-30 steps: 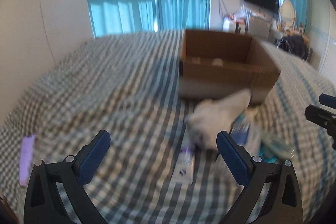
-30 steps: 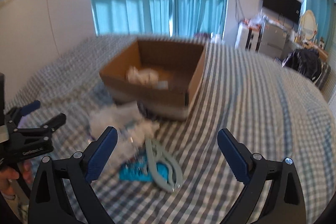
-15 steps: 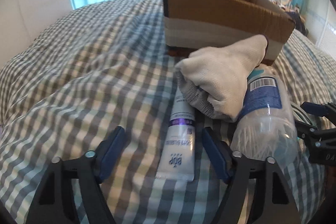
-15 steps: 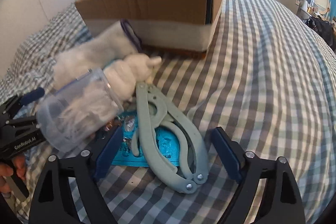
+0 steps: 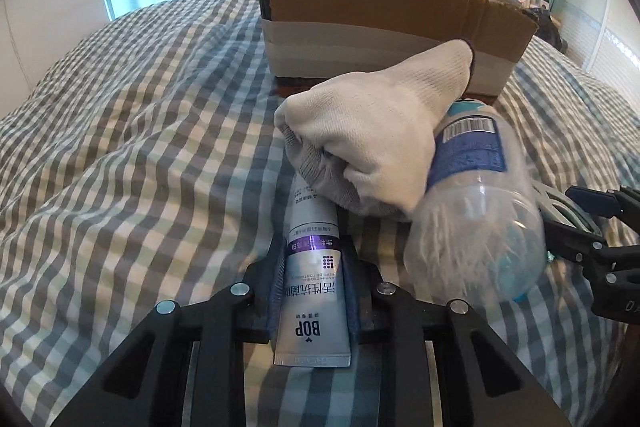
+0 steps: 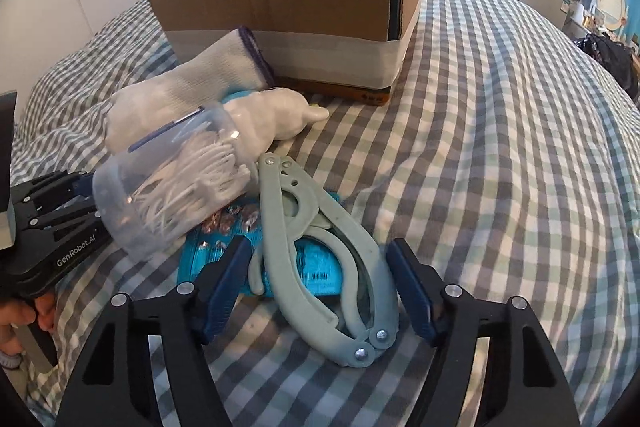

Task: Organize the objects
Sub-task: 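Grasp the white BOP toothpaste tube with the left tool while the right approaches the grey hanger, then grasp the grey plastic hanger with the right tool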

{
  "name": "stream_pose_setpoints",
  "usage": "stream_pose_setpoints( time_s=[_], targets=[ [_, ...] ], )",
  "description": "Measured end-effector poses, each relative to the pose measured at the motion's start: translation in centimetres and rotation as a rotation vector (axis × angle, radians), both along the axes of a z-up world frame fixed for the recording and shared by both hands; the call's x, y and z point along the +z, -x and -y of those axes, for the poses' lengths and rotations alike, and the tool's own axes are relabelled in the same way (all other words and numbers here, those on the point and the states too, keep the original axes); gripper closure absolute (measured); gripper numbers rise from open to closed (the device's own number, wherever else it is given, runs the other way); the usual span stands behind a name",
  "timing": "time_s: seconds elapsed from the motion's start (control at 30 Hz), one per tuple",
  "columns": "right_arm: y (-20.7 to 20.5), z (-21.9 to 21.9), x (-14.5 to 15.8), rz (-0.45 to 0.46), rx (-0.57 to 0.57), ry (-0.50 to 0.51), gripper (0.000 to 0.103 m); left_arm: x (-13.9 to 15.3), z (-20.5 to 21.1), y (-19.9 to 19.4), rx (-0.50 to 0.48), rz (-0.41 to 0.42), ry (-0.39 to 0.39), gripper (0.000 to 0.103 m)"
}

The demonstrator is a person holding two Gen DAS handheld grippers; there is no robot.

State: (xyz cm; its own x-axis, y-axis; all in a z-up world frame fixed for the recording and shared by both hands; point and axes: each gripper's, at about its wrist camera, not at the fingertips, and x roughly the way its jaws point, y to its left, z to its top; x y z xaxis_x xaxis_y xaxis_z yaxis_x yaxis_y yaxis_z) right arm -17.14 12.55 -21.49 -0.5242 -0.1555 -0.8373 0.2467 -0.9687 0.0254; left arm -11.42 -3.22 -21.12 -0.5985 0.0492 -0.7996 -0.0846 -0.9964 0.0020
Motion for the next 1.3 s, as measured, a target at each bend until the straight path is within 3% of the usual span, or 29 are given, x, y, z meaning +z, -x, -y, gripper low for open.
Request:
stream_pose_setpoints(
  time_s=[0.27,0.5,0.53,0.57,0.77,0.97,1.0,1.07,1.3],
  targets=[
    [-1.9,-0.4,1.8,-0.031,-0.011,0.009,0.033,1.7,1.6,-3.2,0.053,0.018,-0.084,0.077],
    [-4.2,0.1,3.7,-0.066,-0.002,0.038,0.036,3.5,2.0,-5.2,0.063,-0.017,-0.094,0.077],
    [-4.6,0.1,4.1,-0.068,0.013,0.059,0.079,3.9,2.0,-5.4,0.064,-0.024,-0.096,0.077],
    [-4.9,0.2,4.5,-0.074,0.010,0.047,0.092,4.4,1.8,-5.8,0.062,-0.034,-0.099,0.077],
    [-6.3,0.6,6.3,-0.117,0.007,0.016,0.096,6.8,0.9,-7.2,0.052,-0.085,-0.103,0.077],
    [-6.8,0.2,6.8,-0.123,0.020,0.037,0.096,7.7,0.8,-7.8,0.049,-0.102,-0.097,0.077],
    [-6.8,0.1,6.8,-0.124,0.018,0.035,0.089,7.5,0.8,-7.9,0.051,-0.098,-0.096,0.077],
    [-6.6,-0.1,6.3,-0.115,0.014,0.041,0.063,7.3,0.7,-8.0,0.054,-0.094,-0.093,0.077],
    [-5.4,-1.2,3.2,-0.050,-0.012,0.045,0.050,5.2,0.8,-7.0,0.059,-0.053,-0.093,0.077]
  ],
)
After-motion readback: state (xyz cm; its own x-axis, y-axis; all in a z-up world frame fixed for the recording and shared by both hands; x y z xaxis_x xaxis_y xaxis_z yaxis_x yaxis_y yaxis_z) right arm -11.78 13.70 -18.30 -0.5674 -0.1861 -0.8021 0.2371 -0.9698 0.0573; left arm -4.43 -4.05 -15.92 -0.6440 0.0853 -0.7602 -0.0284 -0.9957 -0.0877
